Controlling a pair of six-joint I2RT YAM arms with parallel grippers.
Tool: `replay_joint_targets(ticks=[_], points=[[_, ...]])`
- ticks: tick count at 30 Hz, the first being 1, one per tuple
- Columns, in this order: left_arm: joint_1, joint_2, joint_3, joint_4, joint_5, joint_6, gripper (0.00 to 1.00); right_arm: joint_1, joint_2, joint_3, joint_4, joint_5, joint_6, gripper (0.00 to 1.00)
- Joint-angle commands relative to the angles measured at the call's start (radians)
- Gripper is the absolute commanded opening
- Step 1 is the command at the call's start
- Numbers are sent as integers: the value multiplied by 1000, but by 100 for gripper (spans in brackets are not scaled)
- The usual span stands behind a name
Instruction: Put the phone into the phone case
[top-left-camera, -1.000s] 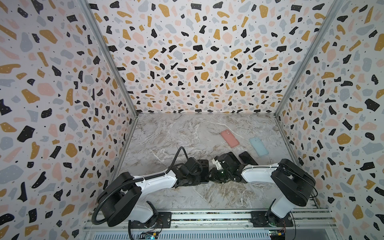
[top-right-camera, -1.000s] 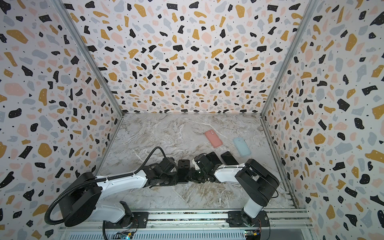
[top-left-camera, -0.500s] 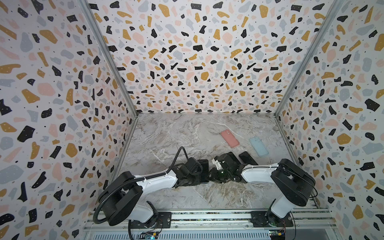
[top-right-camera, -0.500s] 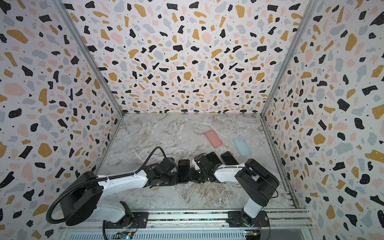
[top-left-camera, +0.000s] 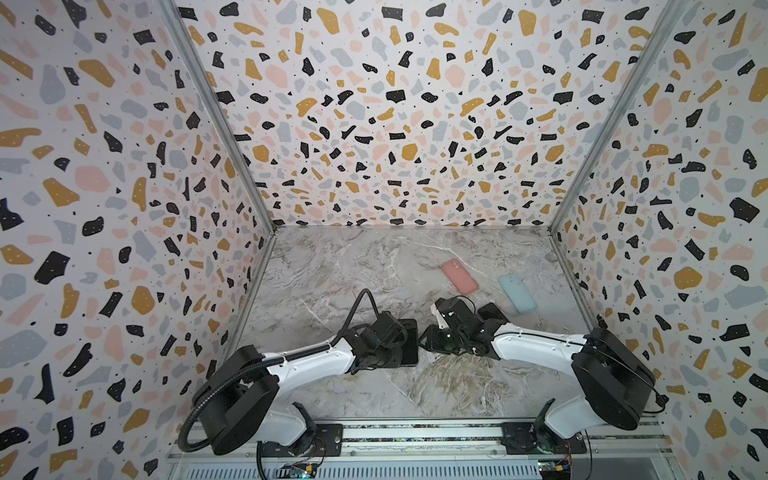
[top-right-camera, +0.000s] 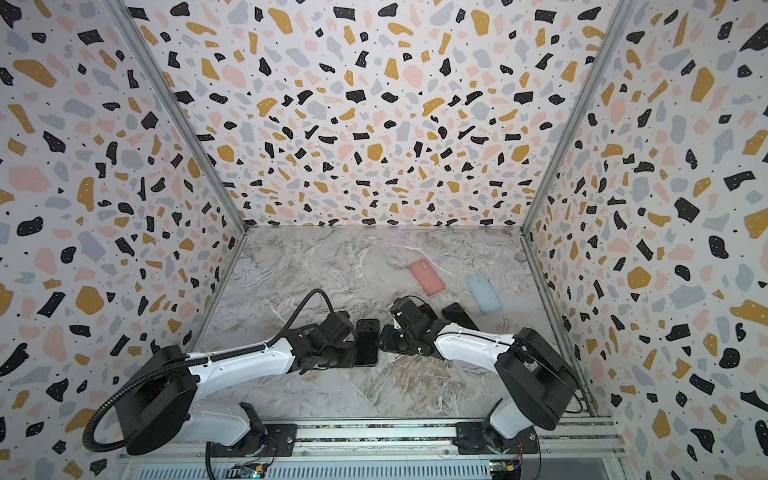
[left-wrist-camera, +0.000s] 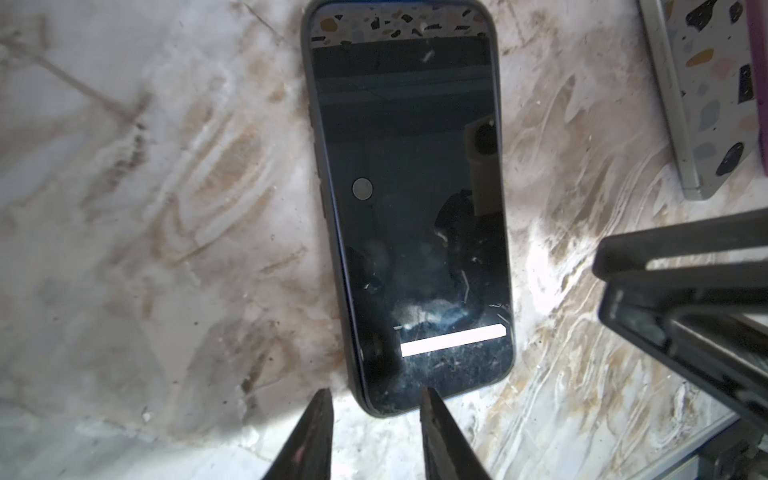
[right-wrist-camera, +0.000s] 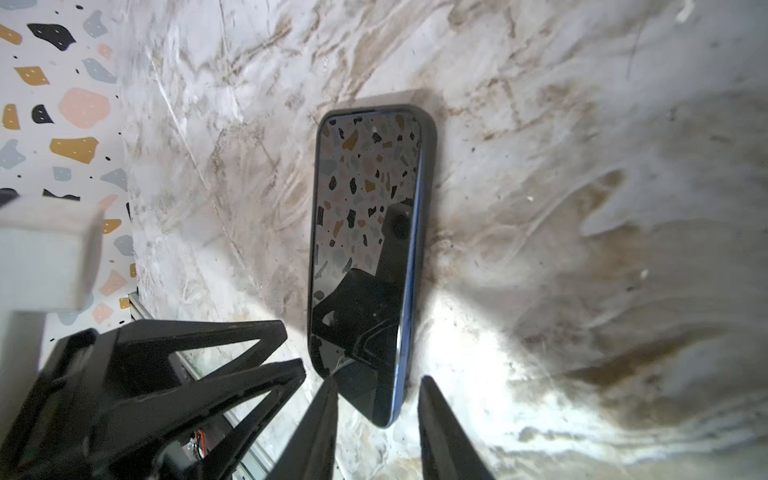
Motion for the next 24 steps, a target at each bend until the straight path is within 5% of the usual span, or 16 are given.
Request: replay_joint_targets(ticks=[1, 24], points=[[-3, -11, 2, 33, 12, 14, 39, 22, -12, 14, -57, 11, -5, 34], [27, 63, -83, 118, 51, 30, 29, 78, 41, 39, -77, -25, 4, 22]])
